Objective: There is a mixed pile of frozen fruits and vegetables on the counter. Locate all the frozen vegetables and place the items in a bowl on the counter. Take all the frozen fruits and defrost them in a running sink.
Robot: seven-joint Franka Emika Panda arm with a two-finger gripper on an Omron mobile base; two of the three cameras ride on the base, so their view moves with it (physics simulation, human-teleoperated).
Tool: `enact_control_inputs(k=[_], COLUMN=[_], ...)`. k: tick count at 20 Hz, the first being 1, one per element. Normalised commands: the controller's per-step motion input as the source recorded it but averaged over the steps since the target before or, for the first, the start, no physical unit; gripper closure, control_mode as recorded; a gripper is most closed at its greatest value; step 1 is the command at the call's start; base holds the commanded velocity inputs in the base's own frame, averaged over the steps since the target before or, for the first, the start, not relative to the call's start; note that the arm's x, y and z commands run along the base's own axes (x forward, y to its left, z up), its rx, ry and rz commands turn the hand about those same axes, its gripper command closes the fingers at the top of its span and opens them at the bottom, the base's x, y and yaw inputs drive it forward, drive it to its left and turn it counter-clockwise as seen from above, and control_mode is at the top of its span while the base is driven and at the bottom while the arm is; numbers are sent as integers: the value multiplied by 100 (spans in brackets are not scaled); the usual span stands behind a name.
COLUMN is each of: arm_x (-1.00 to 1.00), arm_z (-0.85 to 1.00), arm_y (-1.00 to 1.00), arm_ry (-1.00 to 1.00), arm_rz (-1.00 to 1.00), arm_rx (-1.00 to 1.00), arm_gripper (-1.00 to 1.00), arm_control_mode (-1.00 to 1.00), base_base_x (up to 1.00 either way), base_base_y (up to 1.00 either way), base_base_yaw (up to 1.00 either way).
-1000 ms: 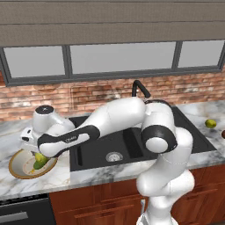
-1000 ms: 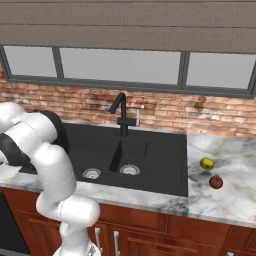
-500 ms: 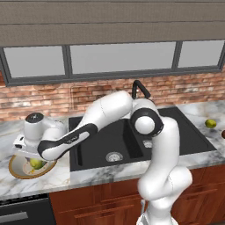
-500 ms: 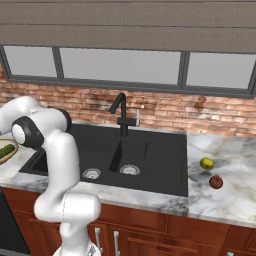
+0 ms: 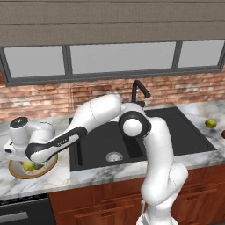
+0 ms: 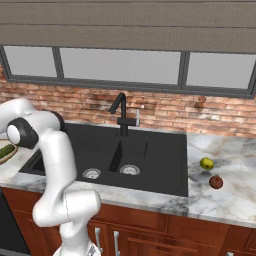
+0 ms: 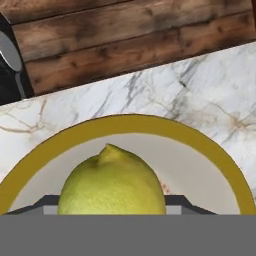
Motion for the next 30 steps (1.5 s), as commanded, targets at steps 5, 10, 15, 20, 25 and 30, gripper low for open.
enact_control_inputs(k=[5,10,15,20,25,30], arm_x=[20,20,8,-11,-18,-10], arm_z=[-21,-10,8,65,58,48], arm_y=[0,-1,-25,-71,-97,-100], arm_ry=[0,-3,-8,-8,0,0], arm_rz=[0,0,0,0,-3,-7], arm_rx=[0,0,0,9,14,14], arm_gripper=[-100,-100,-100,-100,-100,-100], arm_control_mode=[-100,-100,-100,-100,-100,-100], base_base_x=[0,0,0,0,0,0], base_base_y=[0,0,0,0,0,0], base_base_yaw=[0,0,0,0,0,0])
